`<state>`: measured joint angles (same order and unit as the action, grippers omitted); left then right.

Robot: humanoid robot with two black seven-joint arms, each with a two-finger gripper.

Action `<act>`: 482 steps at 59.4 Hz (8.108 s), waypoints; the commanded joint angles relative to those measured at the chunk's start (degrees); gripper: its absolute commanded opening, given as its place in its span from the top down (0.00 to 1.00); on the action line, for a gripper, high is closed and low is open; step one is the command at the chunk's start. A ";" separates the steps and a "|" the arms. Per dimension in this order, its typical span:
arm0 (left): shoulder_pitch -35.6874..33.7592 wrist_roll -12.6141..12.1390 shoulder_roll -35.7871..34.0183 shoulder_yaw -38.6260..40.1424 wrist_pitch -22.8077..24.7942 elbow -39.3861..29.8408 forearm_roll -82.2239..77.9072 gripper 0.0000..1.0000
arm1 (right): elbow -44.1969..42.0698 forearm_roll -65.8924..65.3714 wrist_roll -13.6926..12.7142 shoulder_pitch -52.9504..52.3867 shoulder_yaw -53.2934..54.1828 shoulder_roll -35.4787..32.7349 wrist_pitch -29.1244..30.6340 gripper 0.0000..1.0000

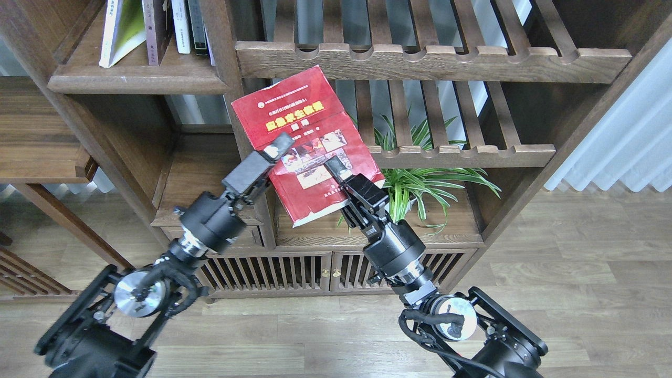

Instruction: Organize books on shelf

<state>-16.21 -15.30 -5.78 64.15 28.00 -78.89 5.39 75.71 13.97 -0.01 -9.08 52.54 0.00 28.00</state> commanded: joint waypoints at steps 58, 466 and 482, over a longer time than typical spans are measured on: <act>-1.02 -0.87 -8.90 -2.27 0.00 0.06 4.11 0.52 | -1.00 -1.92 -0.51 -0.59 -1.83 0.00 0.00 0.96; -26.07 -7.82 -33.33 33.67 0.00 7.70 -24.54 0.99 | -1.18 -4.74 -1.92 0.99 -3.32 0.00 0.00 0.16; -27.74 -7.64 -30.78 33.06 0.00 7.70 -33.33 1.00 | -0.74 -4.91 -2.01 0.73 -6.39 0.00 0.00 0.15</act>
<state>-43.31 -23.03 -38.08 97.44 28.00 -71.27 -24.34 74.78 9.09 -2.01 -8.30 46.94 0.00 28.00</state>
